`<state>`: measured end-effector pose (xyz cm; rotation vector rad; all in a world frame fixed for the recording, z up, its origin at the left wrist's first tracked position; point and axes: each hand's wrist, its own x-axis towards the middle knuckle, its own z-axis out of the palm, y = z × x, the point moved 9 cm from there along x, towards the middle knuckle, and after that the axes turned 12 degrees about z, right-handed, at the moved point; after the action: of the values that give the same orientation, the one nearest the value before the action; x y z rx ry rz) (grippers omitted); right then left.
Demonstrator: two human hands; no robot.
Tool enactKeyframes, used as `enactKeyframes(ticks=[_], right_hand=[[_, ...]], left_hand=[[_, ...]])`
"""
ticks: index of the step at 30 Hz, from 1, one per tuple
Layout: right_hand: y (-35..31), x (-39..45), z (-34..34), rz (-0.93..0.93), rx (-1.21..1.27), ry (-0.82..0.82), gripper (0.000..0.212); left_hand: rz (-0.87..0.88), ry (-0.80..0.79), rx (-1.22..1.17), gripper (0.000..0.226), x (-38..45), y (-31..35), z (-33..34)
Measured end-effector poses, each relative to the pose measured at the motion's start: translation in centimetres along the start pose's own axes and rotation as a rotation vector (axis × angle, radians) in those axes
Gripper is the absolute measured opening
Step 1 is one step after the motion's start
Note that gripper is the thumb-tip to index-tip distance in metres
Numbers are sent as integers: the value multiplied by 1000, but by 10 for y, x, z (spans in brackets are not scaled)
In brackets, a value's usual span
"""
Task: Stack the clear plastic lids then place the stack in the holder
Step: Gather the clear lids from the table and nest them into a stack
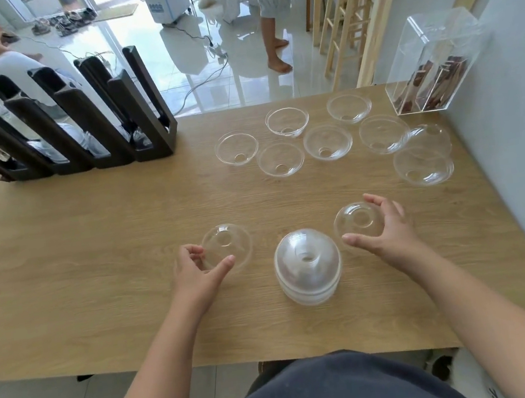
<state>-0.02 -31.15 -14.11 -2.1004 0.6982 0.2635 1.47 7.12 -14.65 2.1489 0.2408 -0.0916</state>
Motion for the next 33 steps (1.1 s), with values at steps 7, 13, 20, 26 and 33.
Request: enactKeyframes(ticks=[7,13,20,26,33], right_hand=[[-6,-1,10,-115,-217,140,91],[-44,-43,-23,-303,114,170,86],[-97,-111,30,-590,-162,-101,86],[-76,-97,47,-534,-244,-116,85],[-67,-99,41,-527,-120,-166,105]], left_hand=[[275,-2,401,106,7,17,3],[290,-33,431,98,20,15,18],[348,70,249,93,7,14,6],[420,128,96,90,-9,58,-13],[671,52,-63,80,-49,132,-9]])
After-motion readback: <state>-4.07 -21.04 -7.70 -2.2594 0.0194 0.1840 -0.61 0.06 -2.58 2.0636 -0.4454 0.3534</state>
